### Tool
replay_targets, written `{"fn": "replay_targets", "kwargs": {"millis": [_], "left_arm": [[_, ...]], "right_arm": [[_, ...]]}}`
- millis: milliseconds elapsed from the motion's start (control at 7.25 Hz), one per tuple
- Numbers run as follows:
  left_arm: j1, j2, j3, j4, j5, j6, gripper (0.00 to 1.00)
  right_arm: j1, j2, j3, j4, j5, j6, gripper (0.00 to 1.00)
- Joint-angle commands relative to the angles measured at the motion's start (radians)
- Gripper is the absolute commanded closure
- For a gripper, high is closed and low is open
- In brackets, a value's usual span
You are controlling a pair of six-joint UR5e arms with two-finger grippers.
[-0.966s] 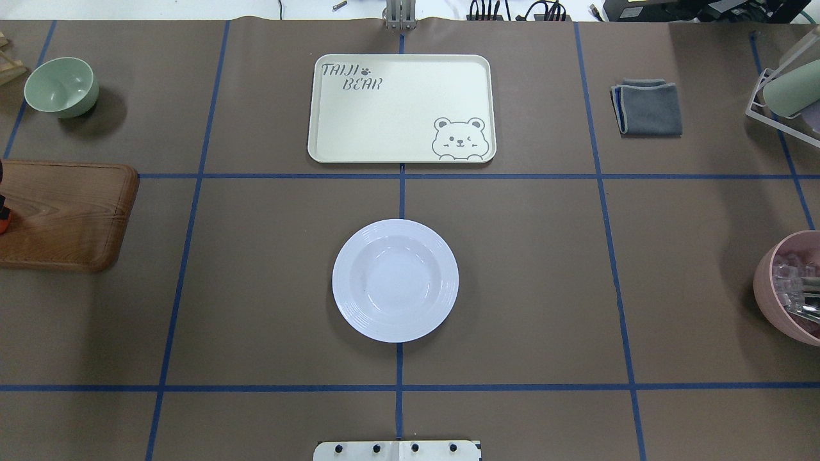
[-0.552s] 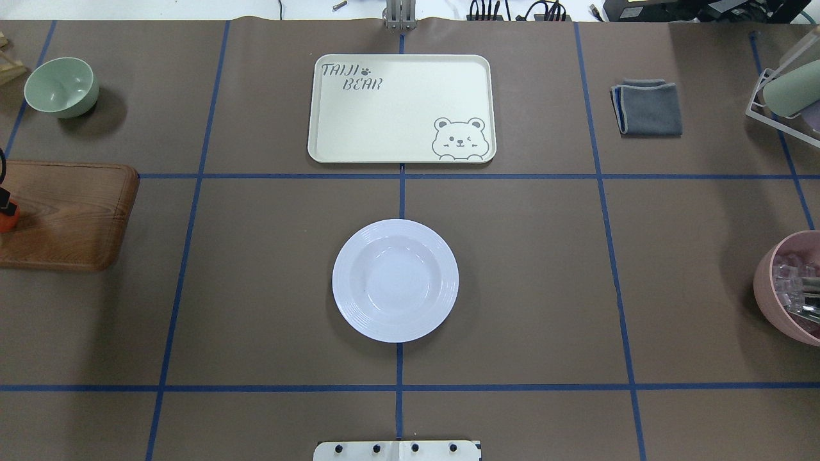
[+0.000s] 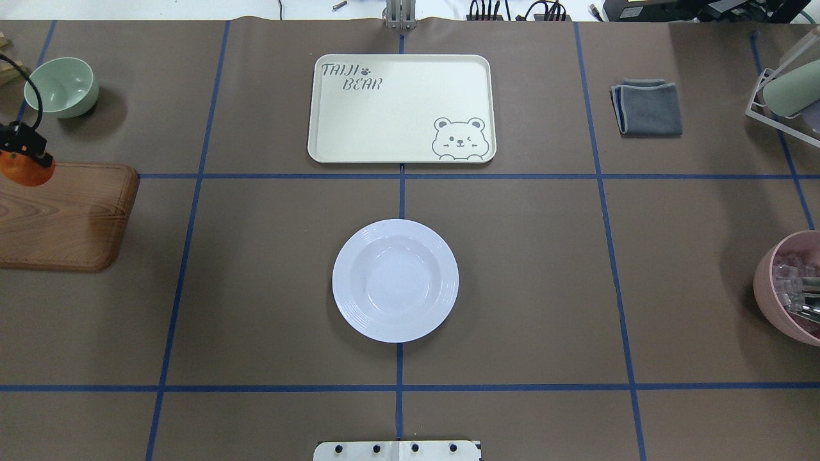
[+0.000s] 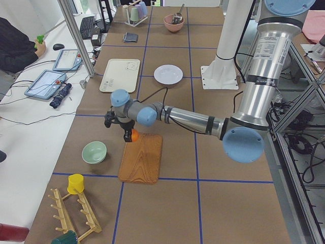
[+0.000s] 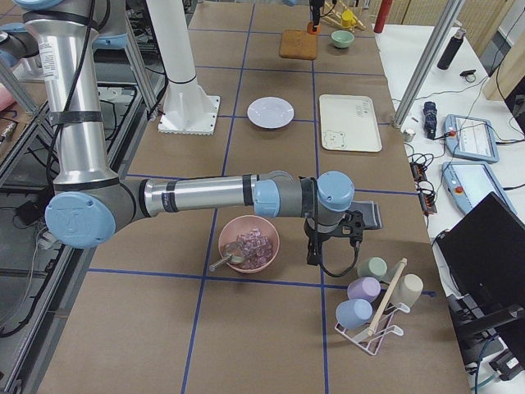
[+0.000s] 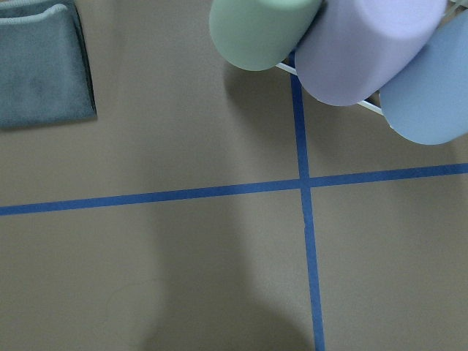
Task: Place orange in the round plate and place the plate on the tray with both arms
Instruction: 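Grasp the orange on the wooden tray with the left gripper, then carry the orange with the left gripper and lower it onto the white plate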
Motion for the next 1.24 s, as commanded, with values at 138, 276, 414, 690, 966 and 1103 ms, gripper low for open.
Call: {"fn": "replay_targets", "kwargs": {"millis": [138, 276, 414, 690, 966, 1103], "left_arm": [[0.232, -0.239, -0.026, 0.071, 0.009, -0.465, 1.0], [0.321, -0.314, -0.025, 0.071, 0.015, -0.628, 1.0], [0.39, -0.377, -0.023, 0.071, 0.021, -0.751, 1.0], [0.555, -0.465, 0.003, 0.071, 0.177, -0.885, 1.0], [0.63, -0.492, 0.07, 0.054, 0.243, -0.895, 1.0], [0.668, -0.501, 0.095, 0.035, 0.271, -0.899, 1.0]], "right_arm": [[-0.003, -0.009, 0.008, 0.001, 0.003, -0.004, 0.0], [-0.004, -0.007, 0.009, 0.001, 0.003, -0.001, 0.0], [-0.006, -0.007, 0.011, 0.001, 0.005, 0.002, 0.0], [-0.006, -0.005, 0.011, 0.001, 0.005, 0.009, 0.0], [-0.01, -0.002, 0.011, 0.0, 0.006, 0.01, 0.0], [-0.01, -0.002, 0.011, 0.0, 0.012, 0.01, 0.0]]}}
